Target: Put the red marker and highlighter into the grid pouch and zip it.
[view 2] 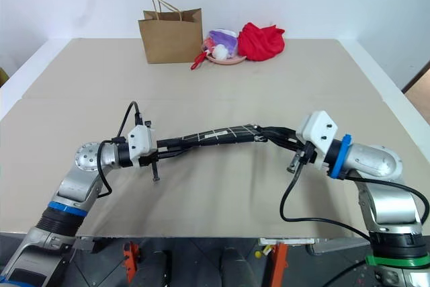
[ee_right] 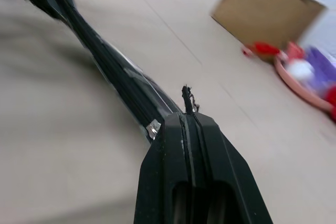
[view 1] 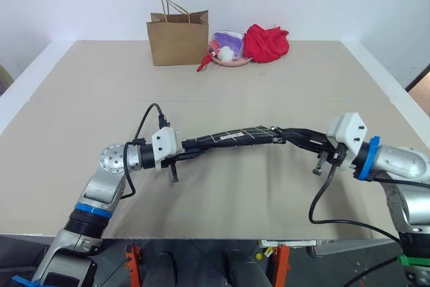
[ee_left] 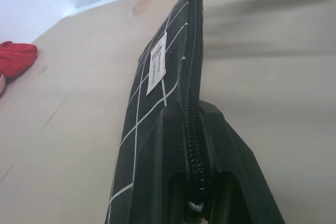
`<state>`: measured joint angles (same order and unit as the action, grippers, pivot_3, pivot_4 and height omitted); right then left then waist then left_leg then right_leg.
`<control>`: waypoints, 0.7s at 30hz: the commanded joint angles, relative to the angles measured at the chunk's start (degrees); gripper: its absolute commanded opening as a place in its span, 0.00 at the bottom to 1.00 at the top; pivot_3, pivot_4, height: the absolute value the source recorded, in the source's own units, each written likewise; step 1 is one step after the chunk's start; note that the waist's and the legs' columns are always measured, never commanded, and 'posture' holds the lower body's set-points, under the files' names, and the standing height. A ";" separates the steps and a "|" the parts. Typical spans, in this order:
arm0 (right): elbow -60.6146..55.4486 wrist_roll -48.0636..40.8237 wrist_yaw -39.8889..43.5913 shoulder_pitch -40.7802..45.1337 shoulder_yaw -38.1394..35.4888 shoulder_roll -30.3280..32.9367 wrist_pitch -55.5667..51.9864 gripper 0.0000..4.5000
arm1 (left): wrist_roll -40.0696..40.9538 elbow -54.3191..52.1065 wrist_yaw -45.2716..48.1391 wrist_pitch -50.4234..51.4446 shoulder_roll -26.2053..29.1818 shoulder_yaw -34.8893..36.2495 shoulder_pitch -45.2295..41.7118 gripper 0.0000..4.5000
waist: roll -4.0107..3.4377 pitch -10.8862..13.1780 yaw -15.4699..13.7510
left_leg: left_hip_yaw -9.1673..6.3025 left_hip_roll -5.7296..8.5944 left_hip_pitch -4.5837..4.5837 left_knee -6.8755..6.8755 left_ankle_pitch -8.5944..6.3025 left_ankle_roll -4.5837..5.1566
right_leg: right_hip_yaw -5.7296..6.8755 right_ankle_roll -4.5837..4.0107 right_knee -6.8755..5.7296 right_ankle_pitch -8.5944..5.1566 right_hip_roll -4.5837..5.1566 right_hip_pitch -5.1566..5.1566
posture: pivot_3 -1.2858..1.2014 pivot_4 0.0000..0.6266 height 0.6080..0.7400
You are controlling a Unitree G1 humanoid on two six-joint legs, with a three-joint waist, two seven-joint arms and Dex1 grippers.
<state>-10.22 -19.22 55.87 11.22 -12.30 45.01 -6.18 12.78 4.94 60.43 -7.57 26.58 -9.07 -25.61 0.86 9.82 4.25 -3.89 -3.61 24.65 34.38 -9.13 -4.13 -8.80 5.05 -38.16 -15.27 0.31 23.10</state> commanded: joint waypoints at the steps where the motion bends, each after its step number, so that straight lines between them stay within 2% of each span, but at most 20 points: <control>1: 1.57 1.85 -1.95 -1.79 -4.11 1.21 3.82 0.02 | 0.26 -0.48 0.33 -1.03 1.40 1.43 -0.09 0.00 | 0.00 0.00 0.06 | 0.00 0.00 -0.02 0.00 0.00 0.00 | 0.00 -0.01 0.00 0.01 0.00 -0.01 | 0.52 0.24 1.00; 3: 2.73 2.40 -2.42 -2.54 -4.46 1.20 5.27 0.02 | 0.12 -0.19 0.66 -1.28 1.65 1.42 -0.24 0.00 | 0.00 0.00 0.08 | 0.00 0.00 -0.03 0.00 0.00 0.00 | 0.00 -0.01 0.00 0.01 0.00 -0.01 | 0.52 0.24 1.00; 6: 2.74 -1.55 -3.47 -2.88 -5.18 -0.33 2.12 0.02 | 1.91 -1.05 1.94 2.33 2.23 1.68 -0.21 0.00 | 0.00 0.00 0.08 | 0.00 0.00 -0.02 0.02 0.00 0.00 | 0.00 0.00 0.00 0.02 0.00 -0.03 | 0.52 0.24 1.00; 7: 2.61 -2.67 -3.35 -3.02 -5.13 -0.54 1.04 0.08 | 3.80 -1.96 2.57 5.48 2.52 2.04 -0.17 0.00 | 0.00 0.00 0.08 | 0.00 0.00 -0.02 0.01 0.00 0.00 | 0.00 -0.01 0.00 0.02 0.00 -0.03 | 0.52 0.24 1.00; 8: 2.13 -3.99 -2.43 -3.20 -4.54 -0.41 -0.46 0.16 | 5.76 -3.37 3.13 8.39 3.21 2.64 0.08 0.14 | 0.00 0.00 0.06 | 0.00 0.00 -0.02 0.01 0.00 0.00 | 0.00 -0.01 -0.01 0.02 0.00 -0.04 | 0.52 0.24 1.00; 9: 1.66 -4.94 -1.91 -3.33 -4.16 -0.34 -1.82 0.22 | 6.98 -4.50 3.53 10.32 3.94 3.06 0.35 0.19 | 0.00 0.00 0.06 | 0.00 0.00 -0.02 0.01 0.00 0.00 | 0.00 -0.01 -0.01 0.02 0.00 -0.04 | 0.52 0.24 1.00; 11: 0.16 -6.71 -2.09 -3.64 -3.49 -0.57 -5.27 0.46 | 8.94 -6.93 4.08 13.60 6.19 4.40 1.71 0.38 | -0.02 0.00 0.08 | 0.00 0.00 -0.02 0.00 0.00 0.01 | 0.00 -0.01 0.00 0.00 0.00 -0.04 | 0.52 0.24 1.00; 12: -0.46 -7.56 -2.48 -3.72 -3.28 -0.90 -6.79 0.46 | 9.96 -7.99 3.99 15.62 7.40 5.33 2.51 0.38 | -0.02 0.01 0.10 | 0.00 0.00 -0.02 0.00 0.00 0.01 | -0.01 0.00 0.00 0.00 0.00 -0.04 | 0.52 0.24 1.00; 13: -0.91 -8.40 -2.84 -3.81 -3.19 -1.15 -8.29 0.54 | 10.61 -8.90 3.72 17.34 8.39 6.32 3.17 0.46 | -0.01 0.01 0.32 | 0.00 0.00 -0.01 0.01 0.00 0.01 | 0.00 0.00 -0.01 0.00 0.00 -0.03 | 0.52 0.24 1.00; 15: -1.59 -9.33 -3.49 -3.68 -3.15 -1.54 -10.14 0.74 | 11.61 -10.69 1.41 21.02 9.98 8.44 4.28 0.63 | -0.02 0.01 0.37 | 0.00 -0.02 -0.05 -0.04 -0.01 0.02 | 0.00 -0.04 -0.03 -0.02 -0.01 -0.03 | 0.52 0.24 1.00; 17: -2.18 -9.89 -4.87 -3.23 -3.10 -2.21 -12.02 0.96 | 10.90 -11.99 -1.91 23.96 11.25 10.22 5.24 0.85 | -0.02 0.02 0.25 | -0.01 -0.02 -0.05 -0.03 -0.01 0.02 | 0.00 -0.04 -0.03 -0.03 -0.01 -0.03 | 0.52 0.24 1.00; 19: -2.56 -10.28 -5.99 -2.76 -2.97 -2.82 -13.49 1.00 | 10.66 -12.99 -4.10 25.82 12.02 11.78 6.40 0.99 | -0.02 0.02 0.24 | -0.01 0.00 -0.04 0.04 -0.01 0.02 | 0.00 -0.05 -0.02 -0.03 0.02 -0.06 | 0.52 0.24 1.00; 21: -2.89 -10.45 -6.66 -2.51 -2.83 -3.21 -14.51 1.00 | 9.48 -13.24 -5.93 26.19 12.80 13.06 8.09 0.99 | -0.01 0.02 0.23 | -0.01 0.00 -0.04 0.05 -0.01 0.01 | -0.01 -0.20 0.00 -0.11 0.03 -0.07 | 0.52 0.24 1.00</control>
